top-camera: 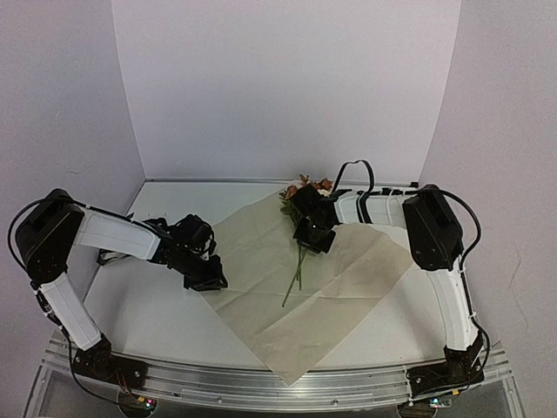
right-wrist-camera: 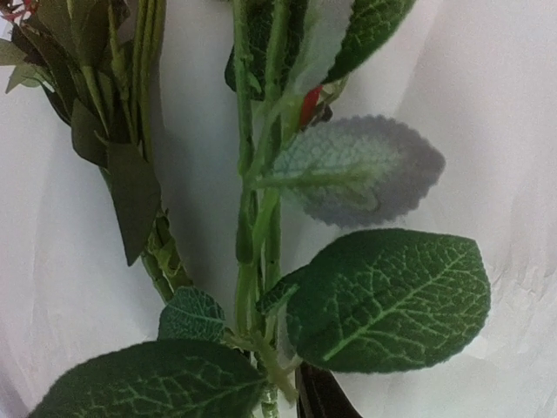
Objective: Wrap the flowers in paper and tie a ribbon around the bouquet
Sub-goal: Adjust the fake flower on the flattened wrapping paper.
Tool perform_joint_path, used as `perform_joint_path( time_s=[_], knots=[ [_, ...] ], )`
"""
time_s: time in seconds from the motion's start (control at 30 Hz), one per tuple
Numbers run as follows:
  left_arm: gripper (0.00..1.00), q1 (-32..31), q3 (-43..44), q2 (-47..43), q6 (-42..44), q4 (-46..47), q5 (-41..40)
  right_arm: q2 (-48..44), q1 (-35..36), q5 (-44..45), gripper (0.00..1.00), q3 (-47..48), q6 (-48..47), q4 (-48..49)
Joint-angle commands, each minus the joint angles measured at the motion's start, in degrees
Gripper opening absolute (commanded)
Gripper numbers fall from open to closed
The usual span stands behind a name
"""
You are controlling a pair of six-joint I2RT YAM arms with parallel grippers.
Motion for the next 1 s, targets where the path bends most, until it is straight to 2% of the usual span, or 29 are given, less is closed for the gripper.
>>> perform_joint_path(
  time_s=[0.0,0.17,0.43,0.97],
  knots=[
    [0.22,0.3,-2.0,-4.6,-0.6,-1.2,-1.0,0.1,0.6,-0.8,0.21,0.3,2.5,-1.7],
    [0.22,0.3,-4.3,-6.7,-1.3,-1.3,-1.3,0.2,1.0,-0.8,0.18,0.4,3.4,-1.8],
    [0.23,0.3,-5.9,-8.1,-1.7,-1.1,-2.2,-2.3,1.5,1.1,0.00,-2.4,2.3,-1.6],
    [0.22,0.8,-6.0,-6.1,-2.1,-0.8,-2.3,-11.7,1.6,2.1,0.00,-3.3,-4.9,-1.2]
  ],
)
